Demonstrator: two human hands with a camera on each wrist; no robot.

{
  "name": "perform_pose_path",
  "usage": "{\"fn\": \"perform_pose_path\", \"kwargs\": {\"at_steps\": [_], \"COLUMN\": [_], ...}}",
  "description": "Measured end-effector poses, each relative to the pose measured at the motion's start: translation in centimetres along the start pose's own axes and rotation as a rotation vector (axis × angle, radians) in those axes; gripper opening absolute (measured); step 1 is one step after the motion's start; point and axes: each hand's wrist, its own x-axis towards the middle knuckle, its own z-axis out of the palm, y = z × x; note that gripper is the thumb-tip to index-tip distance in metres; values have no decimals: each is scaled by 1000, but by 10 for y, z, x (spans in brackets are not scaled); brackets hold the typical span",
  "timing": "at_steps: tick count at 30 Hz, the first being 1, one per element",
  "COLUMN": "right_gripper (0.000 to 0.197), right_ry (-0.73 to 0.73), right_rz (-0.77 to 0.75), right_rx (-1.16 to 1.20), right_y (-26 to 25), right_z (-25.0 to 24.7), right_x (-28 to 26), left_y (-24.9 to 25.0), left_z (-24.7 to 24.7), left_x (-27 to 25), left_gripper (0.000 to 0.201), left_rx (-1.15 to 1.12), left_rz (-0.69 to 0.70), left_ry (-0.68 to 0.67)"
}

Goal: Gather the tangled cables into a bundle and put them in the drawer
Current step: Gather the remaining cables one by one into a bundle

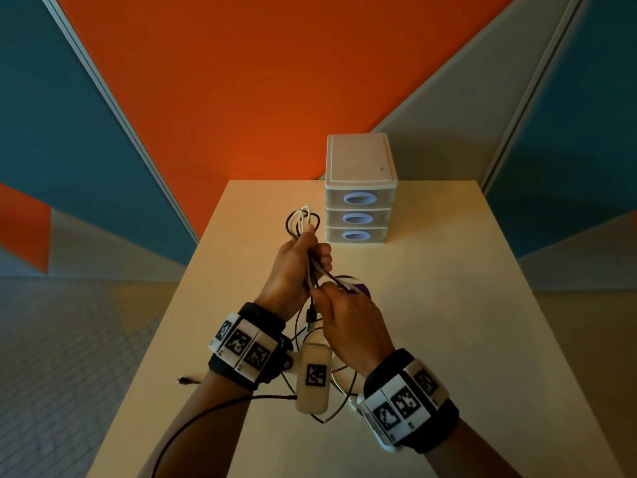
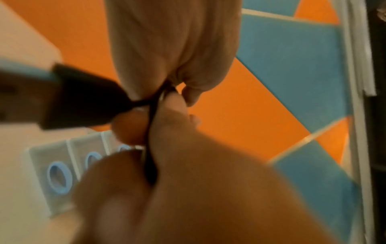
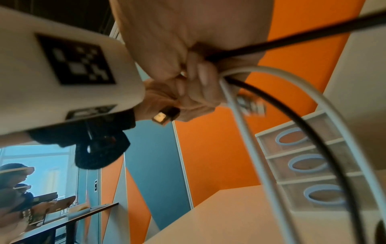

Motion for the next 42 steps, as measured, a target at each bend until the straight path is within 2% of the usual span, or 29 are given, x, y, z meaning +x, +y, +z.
{"fn": "perform_pose_path", "kwargs": {"at_steps": [2,4,6,9,12,17,20,24,27,29,32,35,37,39,42], "right_gripper": [48,37,36,39,41,44,35,30,36,35,24,31,35,42,51], "right_ry": [-37,-135,-275,-461,-529,-584,-559,-532,-418,-325,-169,-67,-33,-10,-8], "right_rz": [35,112,192,233,268,271,261,5,-208,-267,-292,-284,-272,-263,-113], "right_rx": [57,283,518,681,713,517,464,-15,-125,-106,-60,-2,41,70,236], "right_y": [6,13,20,33,47,60,55,35,18,17,16,16,18,21,22], "right_z": [2,4,5,4,-7,-27,-36,-44,-51,-54,-57,-60,-63,-65,-69], "right_x": [-7,-16,-26,-39,-39,-30,-26,-20,-6,8,24,31,33,34,37], "left_y": [3,8,15,26,34,43,47,31,11,2,-2,2,0,3,3], "left_z": [-8,-16,-24,-36,-43,-45,-45,-35,-23,-14,-6,-8,-15,-16,-18], "left_x": [4,7,10,13,12,14,13,7,3,-5,-20,-27,-22,-22,-22], "left_gripper": [33,36,39,41,41,42,40,32,25,26,51,61,46,14,34], "left_rx": [-174,-268,-296,-262,-118,74,182,643,891,872,725,740,792,828,878], "left_rz": [-24,-26,3,33,24,87,143,220,198,169,123,144,142,82,67], "left_ry": [-29,-46,-49,-43,-53,-54,-12,-20,-143,-225,-386,-518,-545,-574,-586]}}
